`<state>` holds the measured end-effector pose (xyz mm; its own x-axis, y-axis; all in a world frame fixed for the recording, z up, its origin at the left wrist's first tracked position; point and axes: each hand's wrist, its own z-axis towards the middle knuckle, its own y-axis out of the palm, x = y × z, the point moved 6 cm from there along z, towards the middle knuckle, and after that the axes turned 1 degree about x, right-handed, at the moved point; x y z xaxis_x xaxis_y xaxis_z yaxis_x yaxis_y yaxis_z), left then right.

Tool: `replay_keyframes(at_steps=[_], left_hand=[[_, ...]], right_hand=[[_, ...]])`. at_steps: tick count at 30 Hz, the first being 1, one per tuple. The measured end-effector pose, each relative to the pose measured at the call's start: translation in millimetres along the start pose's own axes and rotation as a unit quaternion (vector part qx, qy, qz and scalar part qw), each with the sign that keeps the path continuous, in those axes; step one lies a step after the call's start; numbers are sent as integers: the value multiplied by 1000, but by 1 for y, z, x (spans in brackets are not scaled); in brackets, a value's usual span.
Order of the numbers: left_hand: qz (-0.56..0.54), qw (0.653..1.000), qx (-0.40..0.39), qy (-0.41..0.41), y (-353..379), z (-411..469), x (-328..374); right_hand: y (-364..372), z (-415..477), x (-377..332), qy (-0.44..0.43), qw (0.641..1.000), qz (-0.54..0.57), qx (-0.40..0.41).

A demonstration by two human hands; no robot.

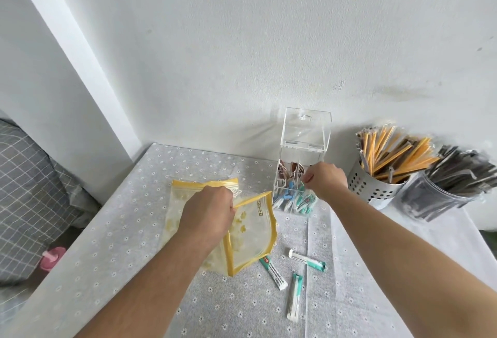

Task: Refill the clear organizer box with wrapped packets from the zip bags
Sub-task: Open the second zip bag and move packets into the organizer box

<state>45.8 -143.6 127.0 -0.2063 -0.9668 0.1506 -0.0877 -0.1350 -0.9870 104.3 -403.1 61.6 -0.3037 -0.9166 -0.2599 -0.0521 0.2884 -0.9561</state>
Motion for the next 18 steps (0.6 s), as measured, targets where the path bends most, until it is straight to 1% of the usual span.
replay_keyframes(at_steps=[3,5,7,8,9,10,11,13,15,16,18], left_hand=[[2,1000,5,0,0,0,1],[5,1000,12,1,-1,-1,1],[6,1000,27,-2,-6,-3,2],[7,999,36,-4,-9,-3,2],[8,999,45,-4,-12,-5,1],[6,999,52,-4,-17,-6,0],[-1,998,57,-3,-22,-6,-2],[-26,998,61,2,-34,-7,-6],[-65,996,54,8,-46,-6,-13],[-93,995,42,12,-50,-5,-17],[-175,984,18,16,-54,-3,-31]], right_hand=[[8,-3,-2,-18,1000,1,-1],[6,-7,-2,-31,999,-4,40],[-6,-16,-7,-55,993,8,101],[-12,-22,-12,-79,989,21,125],[-14,-30,-20,-111,984,38,132],[-12,-39,-31,-150,980,57,115],[-5,-47,-41,-189,976,77,74],[16,-64,-61,-239,962,121,-58],[32,-80,-77,-258,932,188,-172],[36,-86,-82,-255,916,230,-208],[37,-94,-89,-223,888,321,-243]])
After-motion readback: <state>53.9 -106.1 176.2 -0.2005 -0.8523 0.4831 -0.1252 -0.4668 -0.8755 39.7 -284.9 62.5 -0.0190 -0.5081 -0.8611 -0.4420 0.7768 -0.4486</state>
